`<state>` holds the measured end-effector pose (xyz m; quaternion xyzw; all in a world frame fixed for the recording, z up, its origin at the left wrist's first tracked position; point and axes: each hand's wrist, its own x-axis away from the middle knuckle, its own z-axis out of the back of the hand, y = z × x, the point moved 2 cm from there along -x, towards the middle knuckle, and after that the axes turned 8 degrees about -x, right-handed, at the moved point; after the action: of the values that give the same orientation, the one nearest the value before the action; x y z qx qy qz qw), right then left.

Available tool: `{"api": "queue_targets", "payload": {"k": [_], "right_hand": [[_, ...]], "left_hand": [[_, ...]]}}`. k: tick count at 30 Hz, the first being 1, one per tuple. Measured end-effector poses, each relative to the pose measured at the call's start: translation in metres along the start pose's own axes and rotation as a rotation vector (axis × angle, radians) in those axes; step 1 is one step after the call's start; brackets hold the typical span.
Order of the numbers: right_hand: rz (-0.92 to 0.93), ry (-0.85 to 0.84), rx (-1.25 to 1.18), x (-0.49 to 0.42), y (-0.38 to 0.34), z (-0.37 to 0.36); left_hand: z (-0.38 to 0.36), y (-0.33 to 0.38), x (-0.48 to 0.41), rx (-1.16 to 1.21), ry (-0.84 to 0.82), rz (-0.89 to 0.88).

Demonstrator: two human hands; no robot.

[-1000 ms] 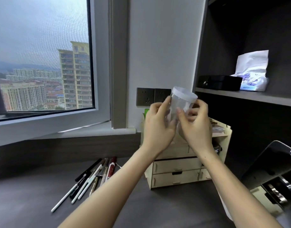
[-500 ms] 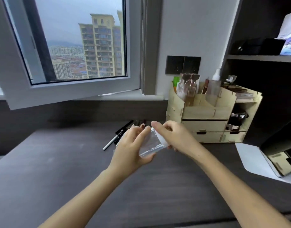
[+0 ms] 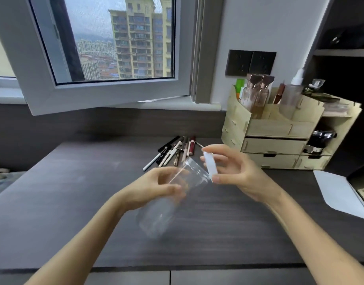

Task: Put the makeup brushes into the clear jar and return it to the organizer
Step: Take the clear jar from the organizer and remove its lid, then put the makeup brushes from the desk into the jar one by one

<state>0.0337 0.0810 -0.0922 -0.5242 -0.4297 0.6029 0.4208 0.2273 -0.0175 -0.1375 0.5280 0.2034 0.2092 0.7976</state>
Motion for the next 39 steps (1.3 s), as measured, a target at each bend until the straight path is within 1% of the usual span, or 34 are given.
{"api": "queue_targets", "payload": {"k": [1,2,3,4,6,8,10,12,15,18,20,21,22,23,25,27,30,33,37,39], "right_hand": [[0.015,0.063,-0.100,0.000,0.006,0.006],[0.008,0.138,-0.185,0.000,0.013,0.012],[-0.012,0.210,-0.230,0.000,0.022,0.018],[-0.039,0.277,-0.207,-0.001,0.032,0.023],[-0.117,0.390,-0.064,-0.002,0.055,0.030],[-0.158,0.479,0.022,-0.002,0.075,0.032],[-0.140,0.516,0.075,-0.001,0.091,0.033],[-0.141,0.496,0.147,0.001,0.100,0.034],[-0.226,0.421,0.359,0.003,0.111,0.035],[-0.327,0.324,0.684,0.002,0.111,0.038],[-0.339,0.230,0.799,-0.003,0.107,0.038],[-0.323,0.217,0.824,-0.008,0.105,0.038],[-0.284,0.245,0.826,-0.017,0.102,0.038],[-0.236,0.310,0.812,-0.028,0.099,0.038],[-0.173,0.485,0.775,-0.060,0.097,0.042],[-0.220,0.582,0.756,-0.101,0.104,0.048],[-0.374,0.632,0.726,-0.160,0.123,0.053],[-0.532,0.634,0.699,-0.198,0.147,0.056],[-0.601,0.673,0.739,-0.220,0.169,0.067],[-0.625,0.694,0.684,-0.222,0.169,0.071]], "left_hand": [[0.003,-0.004,-0.002,0.138,0.012,0.031],[0.007,-0.008,-0.005,0.250,0.067,0.053],[0.013,-0.011,-0.007,0.330,0.139,0.059],[0.020,-0.015,-0.009,0.368,0.215,0.045],[0.033,-0.019,-0.012,0.353,0.358,-0.013],[0.041,-0.020,-0.011,0.251,0.515,-0.063],[0.045,-0.018,-0.010,0.185,0.687,-0.103],[0.049,-0.017,-0.009,0.178,0.827,-0.154],[0.056,-0.024,-0.009,0.181,0.942,-0.180],[0.058,-0.032,-0.012,0.114,0.979,-0.179],[0.059,-0.036,-0.014,0.066,1.003,-0.172],[0.060,-0.038,-0.015,0.054,1.021,-0.164],[0.061,-0.040,-0.016,0.039,1.037,-0.156],[0.062,-0.042,-0.017,0.017,1.048,-0.147],[0.061,-0.044,-0.018,-0.048,1.059,-0.139],[0.061,-0.045,-0.018,-0.124,1.047,-0.144],[0.063,-0.047,-0.019,-0.239,1.017,-0.152],[0.065,-0.051,-0.019,-0.275,1.031,-0.149],[0.062,-0.055,-0.020,-0.264,0.970,-0.131],[0.058,-0.058,-0.022,-0.277,0.912,-0.127]]}}
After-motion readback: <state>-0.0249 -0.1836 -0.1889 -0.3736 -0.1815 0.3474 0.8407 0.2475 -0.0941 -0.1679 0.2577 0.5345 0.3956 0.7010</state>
